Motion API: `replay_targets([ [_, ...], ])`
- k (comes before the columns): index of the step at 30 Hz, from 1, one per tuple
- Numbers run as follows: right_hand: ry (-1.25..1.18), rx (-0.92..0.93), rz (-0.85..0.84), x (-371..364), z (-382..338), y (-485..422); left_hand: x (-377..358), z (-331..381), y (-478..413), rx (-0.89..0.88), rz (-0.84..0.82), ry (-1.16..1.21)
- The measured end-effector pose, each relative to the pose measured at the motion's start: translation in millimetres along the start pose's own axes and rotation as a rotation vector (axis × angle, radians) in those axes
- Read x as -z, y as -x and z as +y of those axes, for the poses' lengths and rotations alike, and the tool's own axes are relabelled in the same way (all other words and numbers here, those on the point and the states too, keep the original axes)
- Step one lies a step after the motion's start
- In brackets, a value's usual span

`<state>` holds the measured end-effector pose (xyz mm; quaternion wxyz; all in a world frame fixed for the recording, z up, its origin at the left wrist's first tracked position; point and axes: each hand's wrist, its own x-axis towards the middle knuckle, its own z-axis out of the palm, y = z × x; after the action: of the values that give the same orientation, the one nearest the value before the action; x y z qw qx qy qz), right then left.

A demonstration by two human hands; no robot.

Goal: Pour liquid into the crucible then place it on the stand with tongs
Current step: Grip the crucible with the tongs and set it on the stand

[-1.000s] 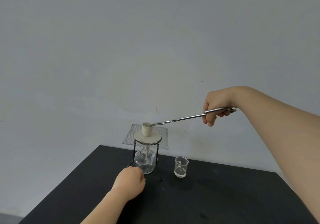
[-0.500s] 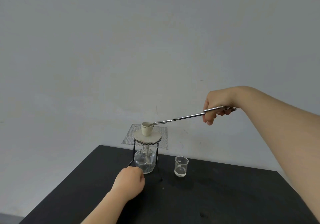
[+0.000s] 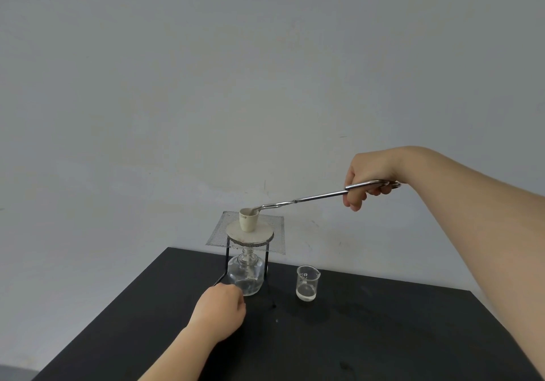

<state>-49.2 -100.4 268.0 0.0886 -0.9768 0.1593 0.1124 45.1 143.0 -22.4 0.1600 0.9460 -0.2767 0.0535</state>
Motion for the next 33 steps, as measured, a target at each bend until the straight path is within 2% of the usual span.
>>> replay_targets([
  [17,-0.035,-0.008,0.036,8.3,4.1,16.7,2.6,3.5,3.7,-0.013,-0.022,-0.041],
  [25,-0.129,-0.013,0.102,9.1,13.5,36.6,5.7,8.4,9.6,-0.006,-0.09,-0.095],
  [33,-0.19,-0.031,0.174,1.5,35.3,64.4,8.8,27.9,18.6,-0.021,-0.069,-0.132],
])
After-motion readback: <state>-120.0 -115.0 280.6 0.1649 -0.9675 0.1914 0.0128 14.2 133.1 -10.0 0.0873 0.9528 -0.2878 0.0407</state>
